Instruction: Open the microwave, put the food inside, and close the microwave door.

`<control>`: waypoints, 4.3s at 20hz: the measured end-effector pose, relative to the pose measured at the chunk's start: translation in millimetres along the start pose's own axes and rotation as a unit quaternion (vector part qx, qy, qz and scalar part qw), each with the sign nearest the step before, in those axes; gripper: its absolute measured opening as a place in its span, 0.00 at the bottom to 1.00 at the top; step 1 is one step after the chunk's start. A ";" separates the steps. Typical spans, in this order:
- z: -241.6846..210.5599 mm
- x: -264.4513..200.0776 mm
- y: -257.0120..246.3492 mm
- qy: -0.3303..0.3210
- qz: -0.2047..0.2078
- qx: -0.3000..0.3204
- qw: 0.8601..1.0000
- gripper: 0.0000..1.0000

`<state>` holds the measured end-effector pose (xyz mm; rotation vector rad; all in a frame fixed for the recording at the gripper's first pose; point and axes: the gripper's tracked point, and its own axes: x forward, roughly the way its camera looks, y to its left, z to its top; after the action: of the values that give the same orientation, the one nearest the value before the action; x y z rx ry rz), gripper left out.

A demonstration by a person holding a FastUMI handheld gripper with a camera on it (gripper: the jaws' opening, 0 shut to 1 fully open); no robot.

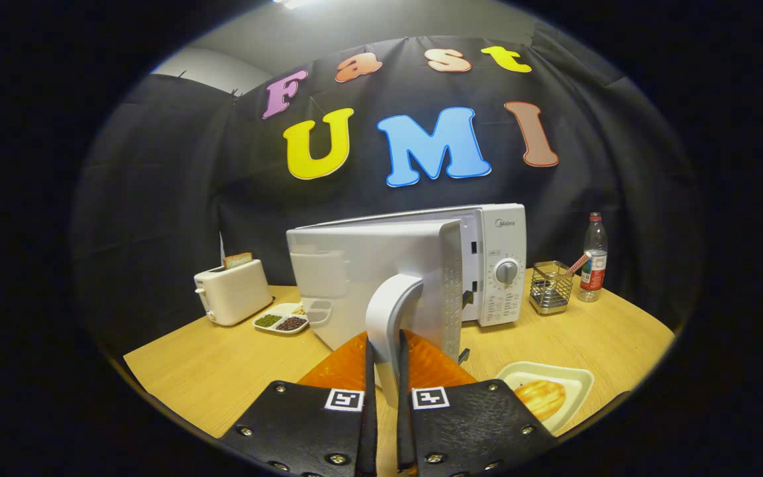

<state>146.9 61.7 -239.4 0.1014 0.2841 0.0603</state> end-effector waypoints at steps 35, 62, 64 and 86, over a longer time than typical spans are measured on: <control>-59.3 -44.4 274.7 -0.040 0.033 -0.037 0.998 0.11; -22.0 -91.7 17.4 -0.004 0.060 -0.203 0.977 0.96; -21.1 -86.0 -21.7 0.012 0.030 -0.183 0.983 0.97; -124.3 -12.5 -191.6 0.229 -0.064 -0.023 0.971 0.91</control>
<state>108.4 -118.2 -375.4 0.0212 0.7506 -0.0397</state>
